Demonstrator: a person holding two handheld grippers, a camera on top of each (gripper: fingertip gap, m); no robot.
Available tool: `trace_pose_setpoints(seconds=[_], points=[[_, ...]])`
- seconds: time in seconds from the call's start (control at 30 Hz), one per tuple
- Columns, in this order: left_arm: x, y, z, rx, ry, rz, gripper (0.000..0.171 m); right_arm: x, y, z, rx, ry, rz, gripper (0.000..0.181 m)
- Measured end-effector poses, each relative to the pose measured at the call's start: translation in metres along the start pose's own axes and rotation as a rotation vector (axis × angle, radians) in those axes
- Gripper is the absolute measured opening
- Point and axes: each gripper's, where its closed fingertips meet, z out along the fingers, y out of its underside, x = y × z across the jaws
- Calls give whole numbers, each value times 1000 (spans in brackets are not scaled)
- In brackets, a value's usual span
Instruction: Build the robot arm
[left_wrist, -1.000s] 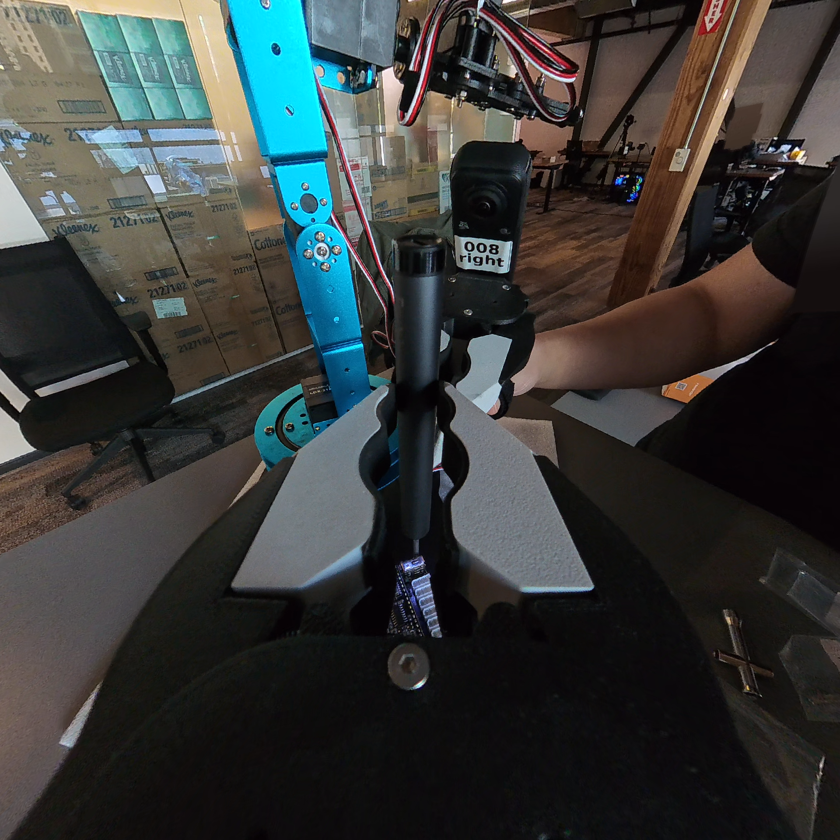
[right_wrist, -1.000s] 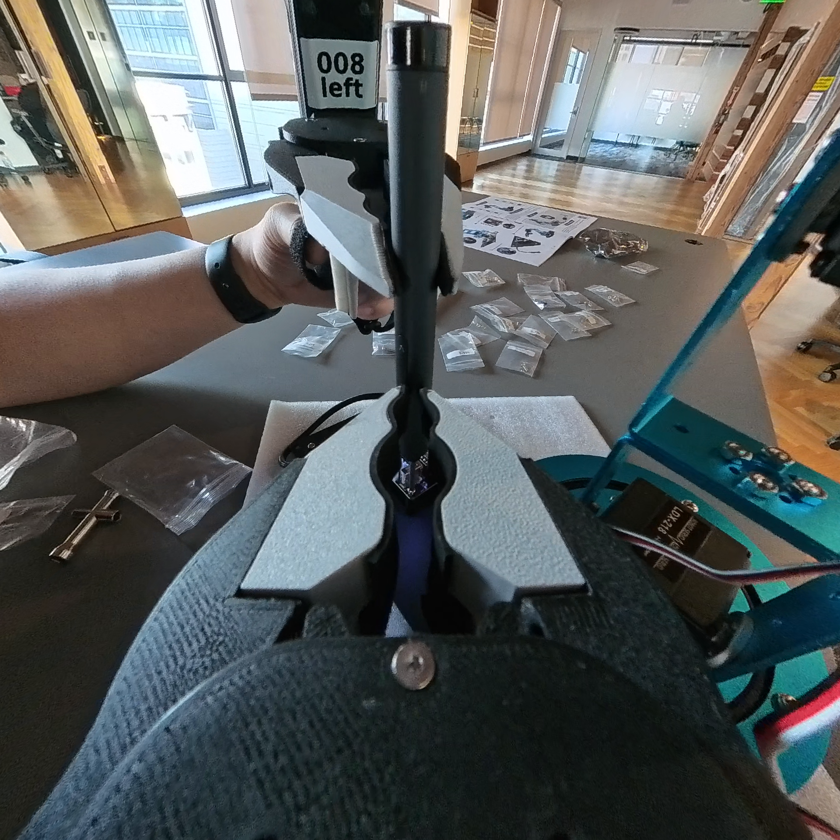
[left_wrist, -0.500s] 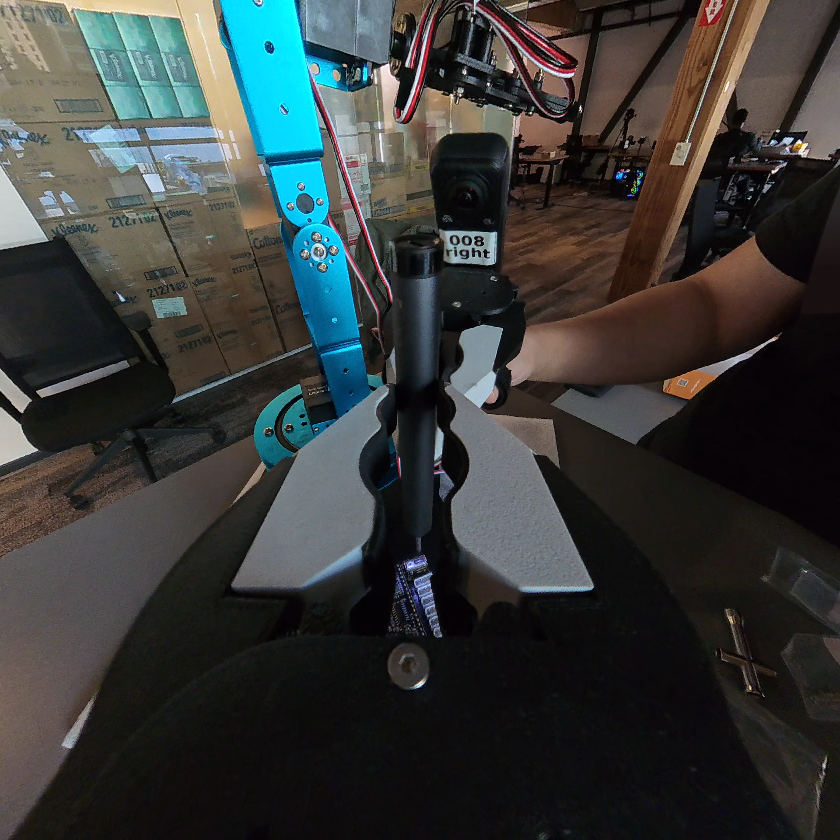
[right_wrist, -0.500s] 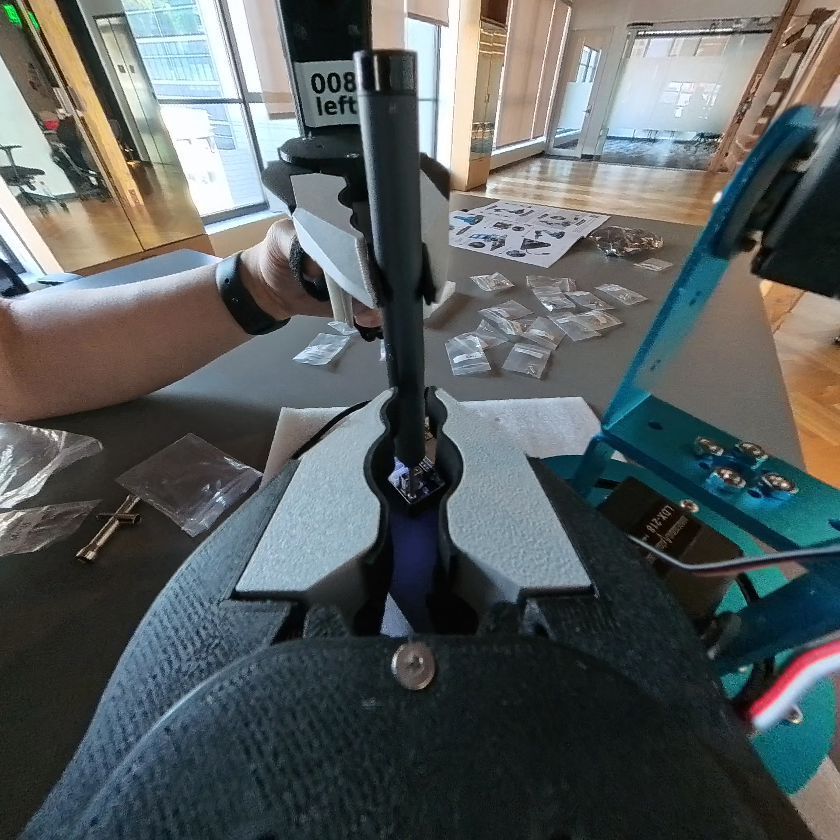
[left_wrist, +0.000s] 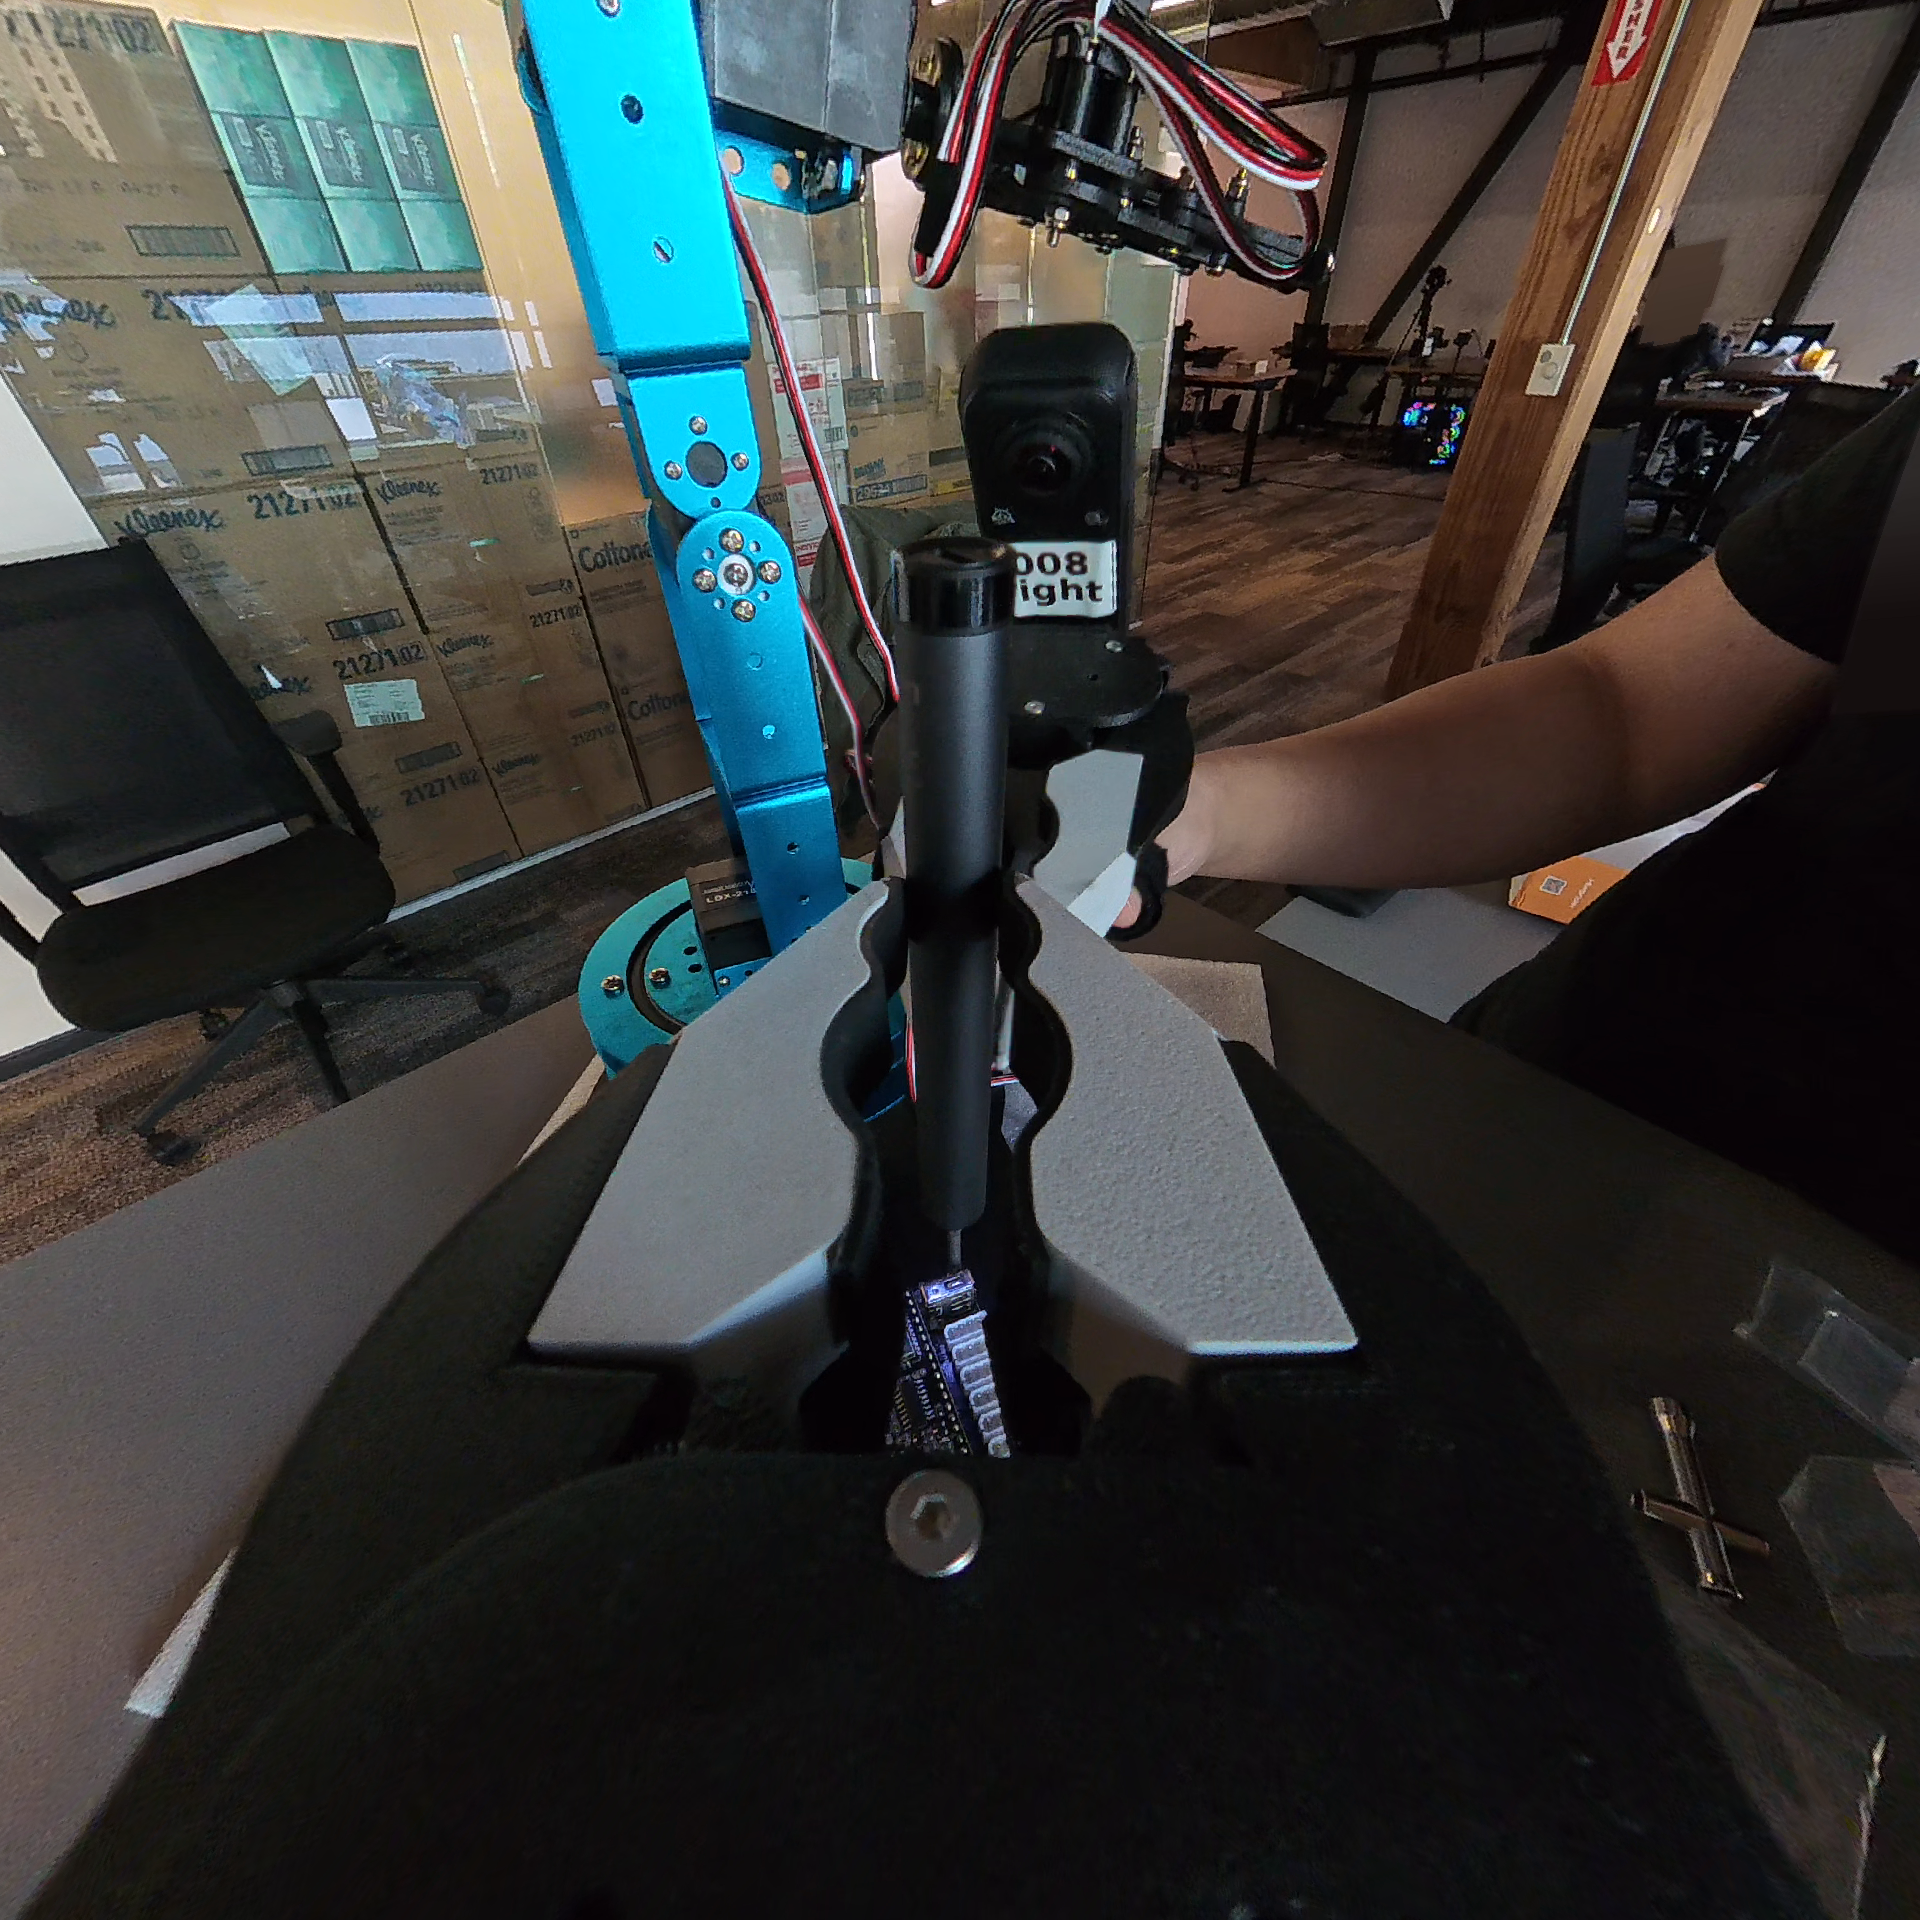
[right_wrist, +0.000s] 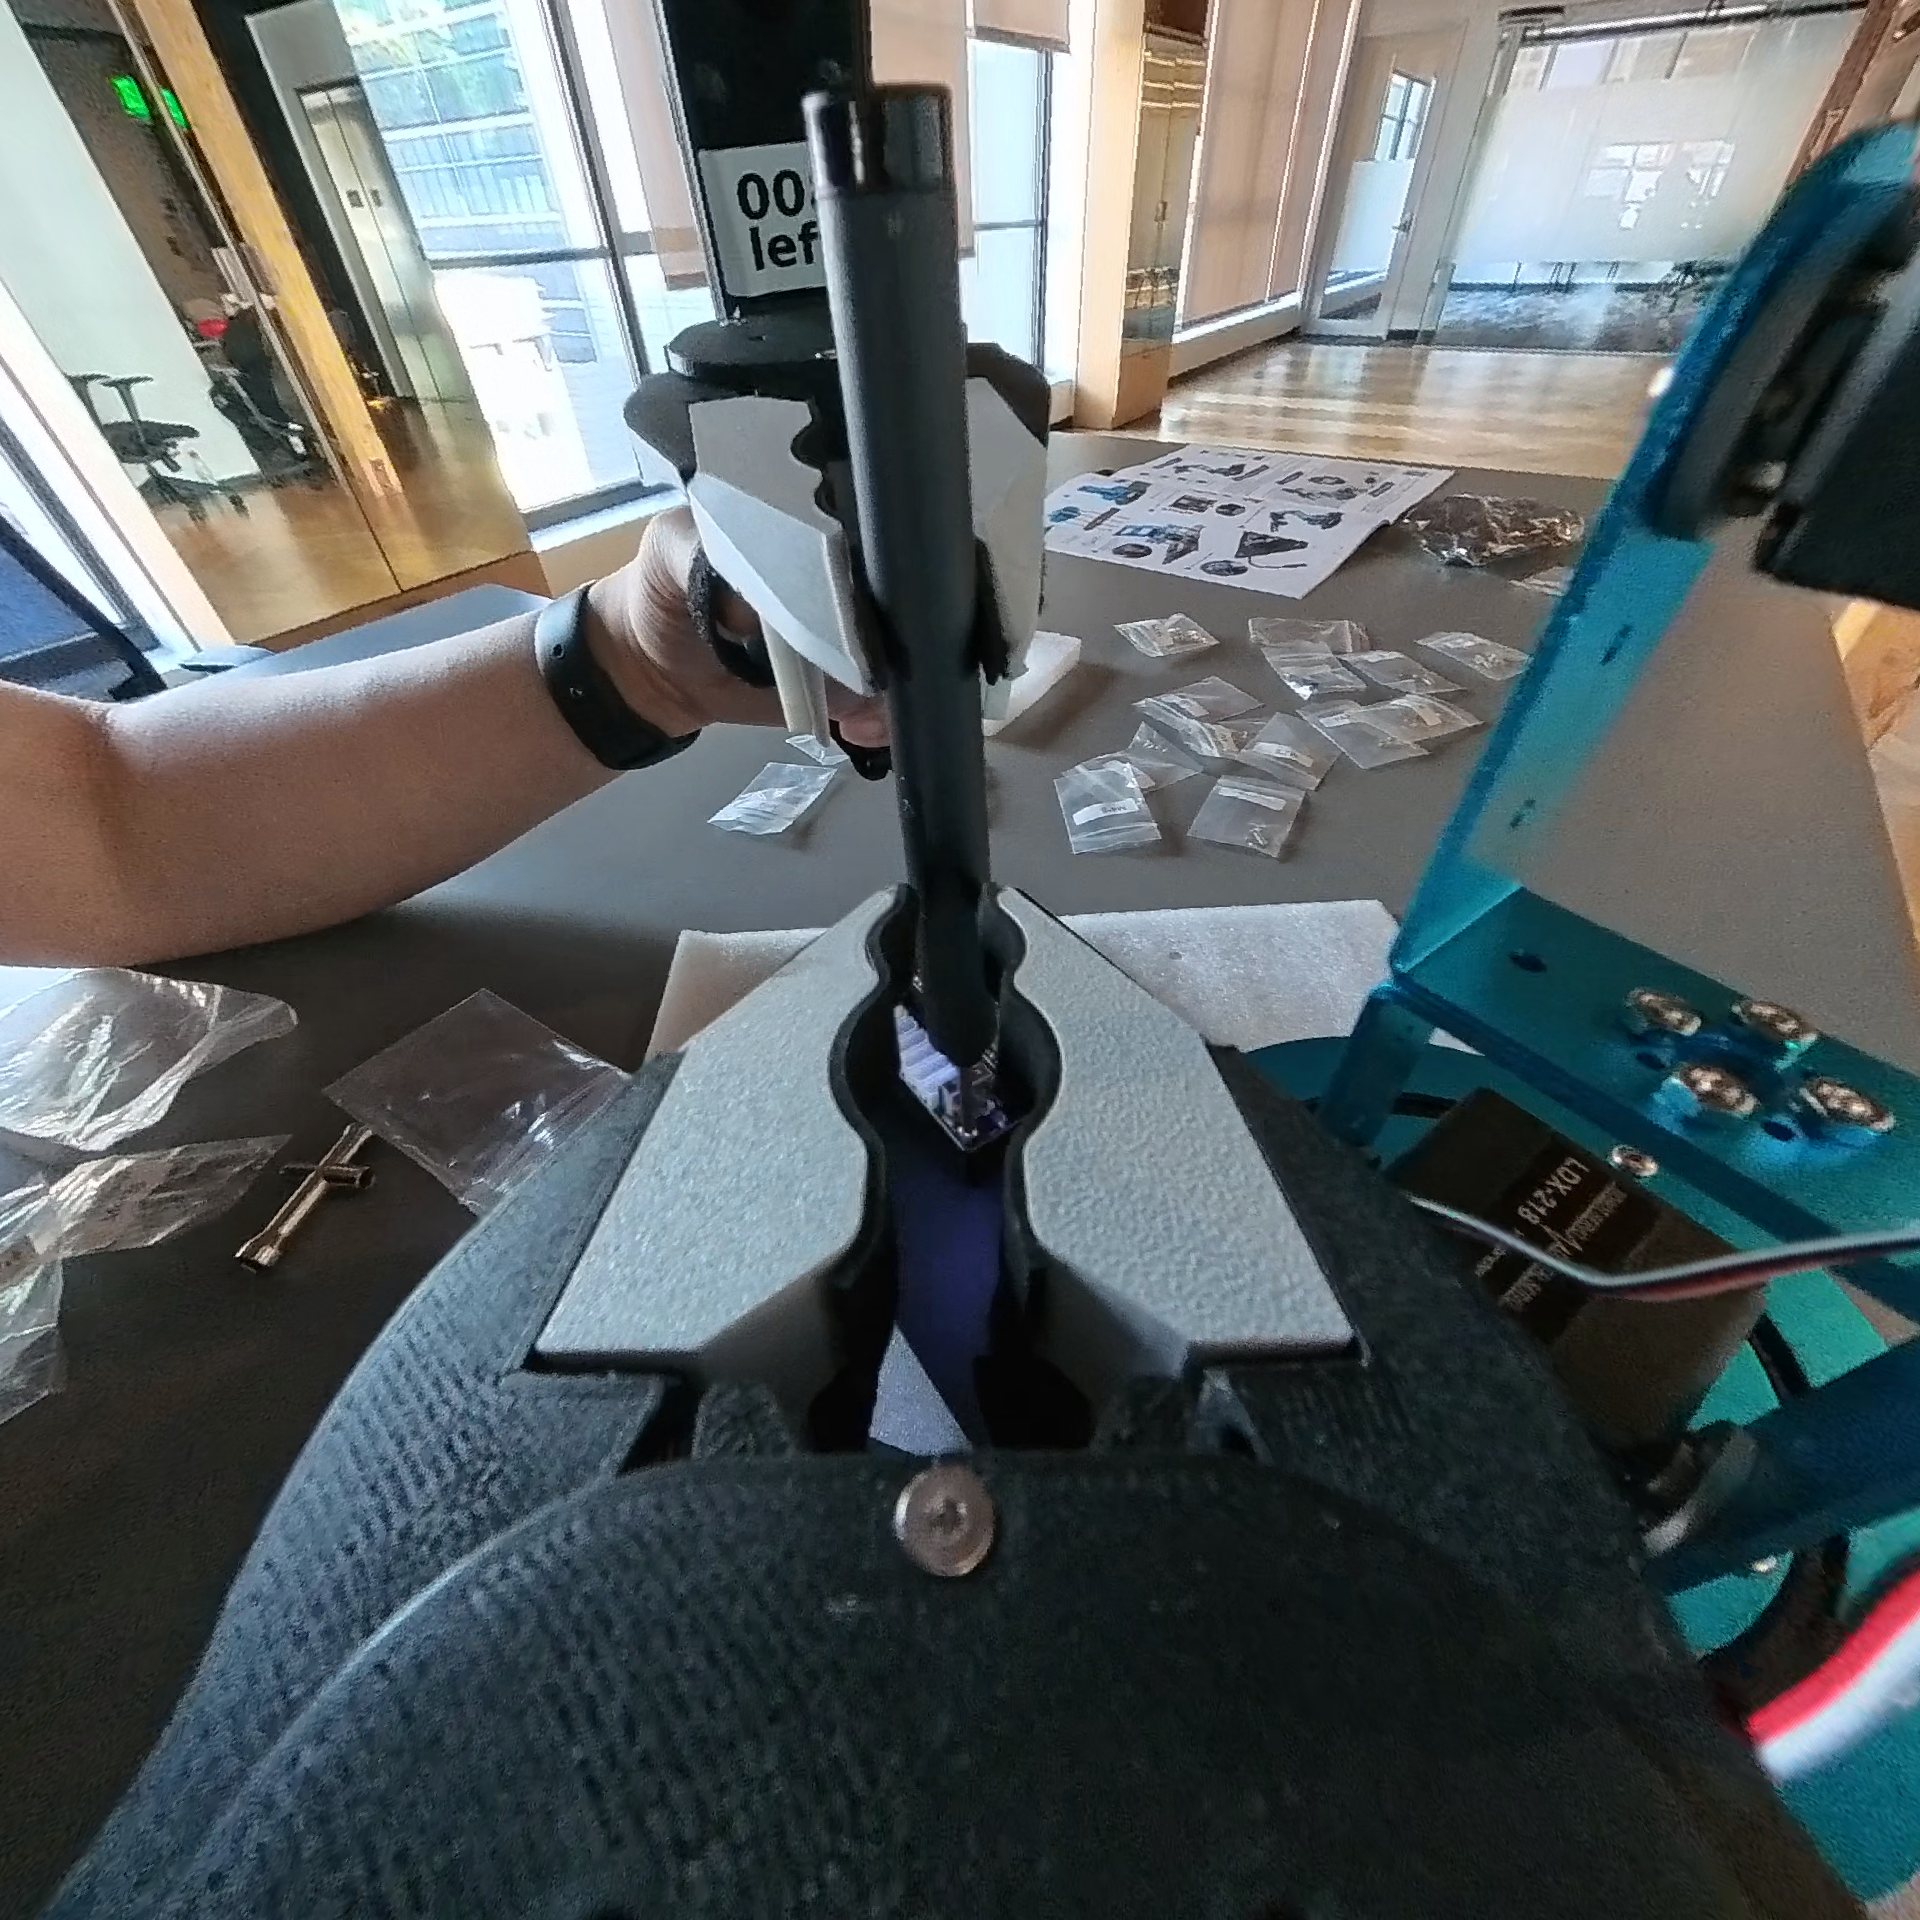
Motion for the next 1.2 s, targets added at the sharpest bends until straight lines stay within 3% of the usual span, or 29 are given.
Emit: trace_pose_setpoints(seconds=[0.63,1.2], points=[[1,-1,1,16,13,-22,16,1,0,2,-15,19,-4,11],[5,-1,3,34,50,-26,16,-4,0,0,20,-123,37,11]])
